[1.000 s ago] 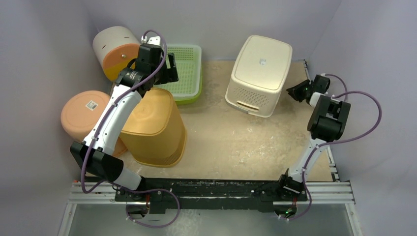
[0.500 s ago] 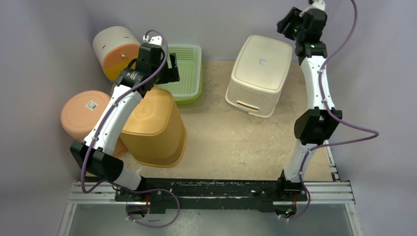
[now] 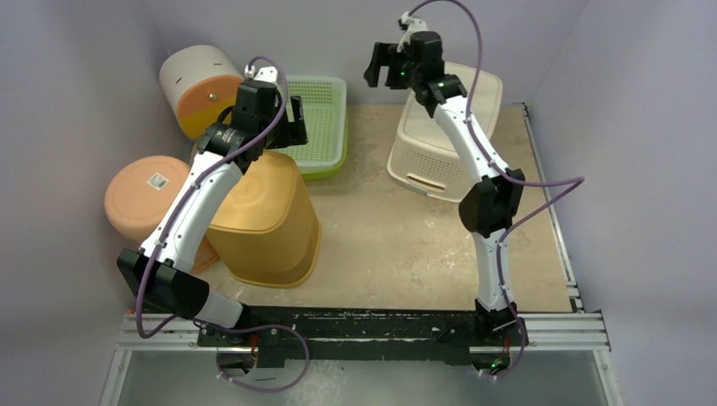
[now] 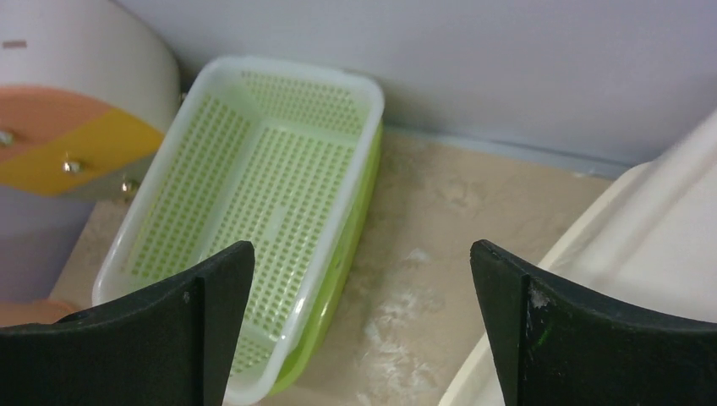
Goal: Turn the large container upside down
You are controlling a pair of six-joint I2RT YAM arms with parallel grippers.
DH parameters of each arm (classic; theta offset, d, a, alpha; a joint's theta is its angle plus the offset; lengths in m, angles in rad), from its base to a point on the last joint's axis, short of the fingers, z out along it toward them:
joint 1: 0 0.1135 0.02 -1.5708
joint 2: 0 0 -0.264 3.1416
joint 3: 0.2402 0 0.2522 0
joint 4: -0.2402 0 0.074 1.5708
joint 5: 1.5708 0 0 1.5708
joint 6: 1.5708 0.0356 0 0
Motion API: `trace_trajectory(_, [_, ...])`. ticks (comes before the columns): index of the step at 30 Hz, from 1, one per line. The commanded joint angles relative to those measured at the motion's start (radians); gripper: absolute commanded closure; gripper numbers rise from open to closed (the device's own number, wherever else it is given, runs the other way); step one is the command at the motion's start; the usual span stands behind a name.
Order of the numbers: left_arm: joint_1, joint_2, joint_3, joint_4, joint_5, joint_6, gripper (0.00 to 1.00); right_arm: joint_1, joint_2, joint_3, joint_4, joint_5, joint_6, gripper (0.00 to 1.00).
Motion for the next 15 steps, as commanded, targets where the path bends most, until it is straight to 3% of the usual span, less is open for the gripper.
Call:
trace_trajectory(1, [-0.004,-0.057,-0.014,0.048,0.013,0.010,0.20,0.063,-0.023,-0.044,0.022,0.001,0.006,0.00])
trace_trajectory(15, [-0.004,-0.128,-0.043,0.019,0.003,-0.006,0.20,0.088,0.049,-0.194,-0.126,0.185,0.052,0.00])
